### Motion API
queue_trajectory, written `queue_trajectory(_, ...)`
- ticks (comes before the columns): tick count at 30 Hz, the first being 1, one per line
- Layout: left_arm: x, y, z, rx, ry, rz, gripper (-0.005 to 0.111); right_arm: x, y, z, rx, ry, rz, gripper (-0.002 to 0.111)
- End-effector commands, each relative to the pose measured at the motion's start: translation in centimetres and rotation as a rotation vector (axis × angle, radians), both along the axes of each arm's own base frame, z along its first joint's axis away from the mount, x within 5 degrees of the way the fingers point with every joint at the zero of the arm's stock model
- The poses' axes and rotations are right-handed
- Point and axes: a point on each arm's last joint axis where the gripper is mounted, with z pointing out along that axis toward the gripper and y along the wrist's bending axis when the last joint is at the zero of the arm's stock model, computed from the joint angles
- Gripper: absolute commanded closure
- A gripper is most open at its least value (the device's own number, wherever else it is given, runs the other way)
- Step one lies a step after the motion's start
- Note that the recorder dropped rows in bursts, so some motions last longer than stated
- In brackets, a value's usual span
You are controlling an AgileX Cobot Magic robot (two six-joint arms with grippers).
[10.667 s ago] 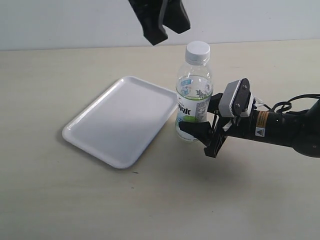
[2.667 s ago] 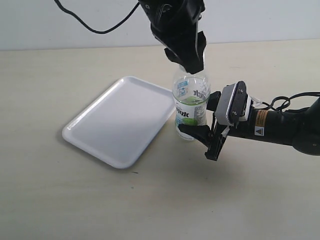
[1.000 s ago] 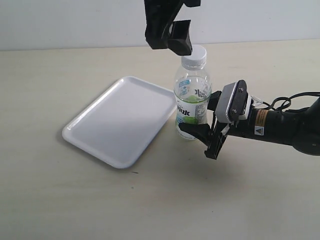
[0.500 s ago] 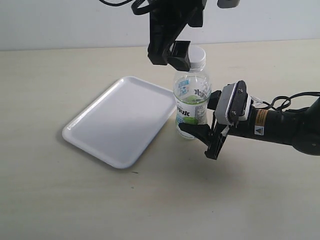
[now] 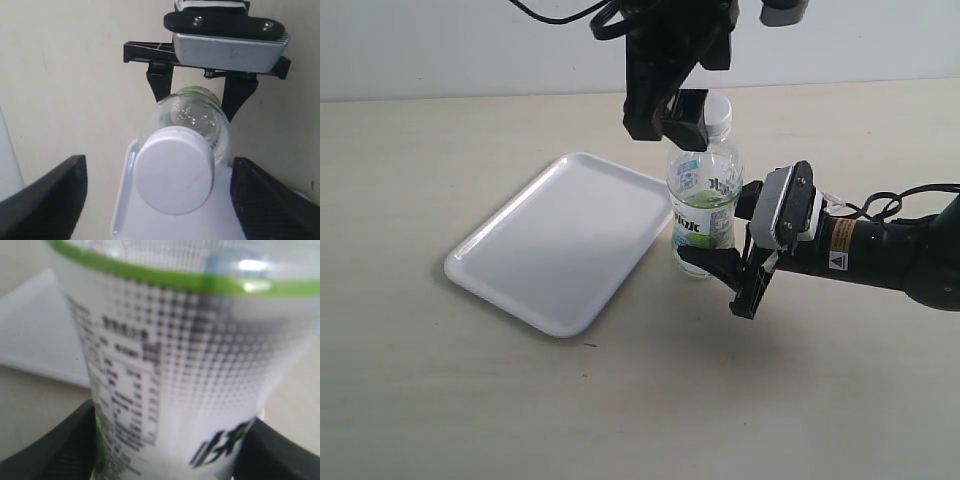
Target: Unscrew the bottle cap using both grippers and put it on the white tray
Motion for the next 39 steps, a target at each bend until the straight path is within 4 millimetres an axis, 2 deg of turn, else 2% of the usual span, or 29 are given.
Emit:
queue_trajectory(1, -0.3, -0.3, -0.1, -0.020, 0.027, -0.003, 0.032, -0.2, -0.7, -1.6, -0.141, 0.073, -0.020, 0.108)
queue_trajectory(23, -0.3, -0.3, -0.1, -0.030, 0.042, 0.023, 0.032, -0.2, -0.7, -1.6, -0.141, 0.073, -0.020, 0.108)
queue_trajectory(31, -0.1, -0.3, -1.2, 0.003, 0.052, 0.026, 0.032, -0.2, -0.7, -1.6, -0.140, 0.075, -0.021, 0.108)
queue_trajectory(39, 0.0, -0.2, -1.2, 0.017, 0.037, 0.027, 0.032, -0.2, -0.7, -1.6, -0.140, 0.075, -0.021, 0.108)
